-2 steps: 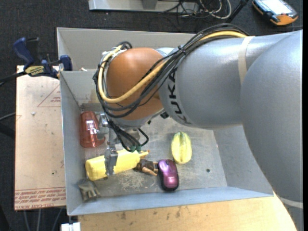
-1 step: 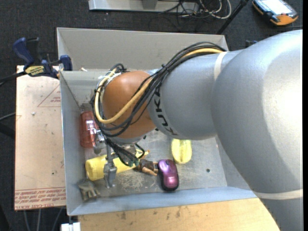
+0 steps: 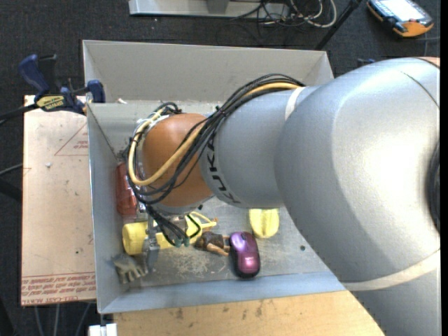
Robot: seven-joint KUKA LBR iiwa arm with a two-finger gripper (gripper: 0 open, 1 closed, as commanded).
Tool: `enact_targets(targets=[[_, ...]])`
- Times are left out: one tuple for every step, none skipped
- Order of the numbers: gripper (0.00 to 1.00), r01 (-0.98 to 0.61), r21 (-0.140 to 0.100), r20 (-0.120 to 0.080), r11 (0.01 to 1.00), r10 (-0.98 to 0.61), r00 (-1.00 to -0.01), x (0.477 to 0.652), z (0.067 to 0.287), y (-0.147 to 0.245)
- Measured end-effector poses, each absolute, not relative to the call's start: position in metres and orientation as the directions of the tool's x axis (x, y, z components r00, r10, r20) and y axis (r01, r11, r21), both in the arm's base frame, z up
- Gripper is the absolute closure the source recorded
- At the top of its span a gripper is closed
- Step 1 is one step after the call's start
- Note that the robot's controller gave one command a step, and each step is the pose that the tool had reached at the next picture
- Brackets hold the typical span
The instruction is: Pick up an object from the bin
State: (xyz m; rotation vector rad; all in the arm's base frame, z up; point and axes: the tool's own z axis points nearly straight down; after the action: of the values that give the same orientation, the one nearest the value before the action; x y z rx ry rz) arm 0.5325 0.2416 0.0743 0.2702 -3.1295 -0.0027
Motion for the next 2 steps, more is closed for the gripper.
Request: enact_targets(targets=[[1.00, -0.171, 0.002, 0.000, 0.985, -0.171, -0.985, 0.533, 0.074, 0.242], [1.00, -0.163, -0.001, 0.008, 0.987, -0.163, -0.987, 0.525, 0.101, 0.241]])
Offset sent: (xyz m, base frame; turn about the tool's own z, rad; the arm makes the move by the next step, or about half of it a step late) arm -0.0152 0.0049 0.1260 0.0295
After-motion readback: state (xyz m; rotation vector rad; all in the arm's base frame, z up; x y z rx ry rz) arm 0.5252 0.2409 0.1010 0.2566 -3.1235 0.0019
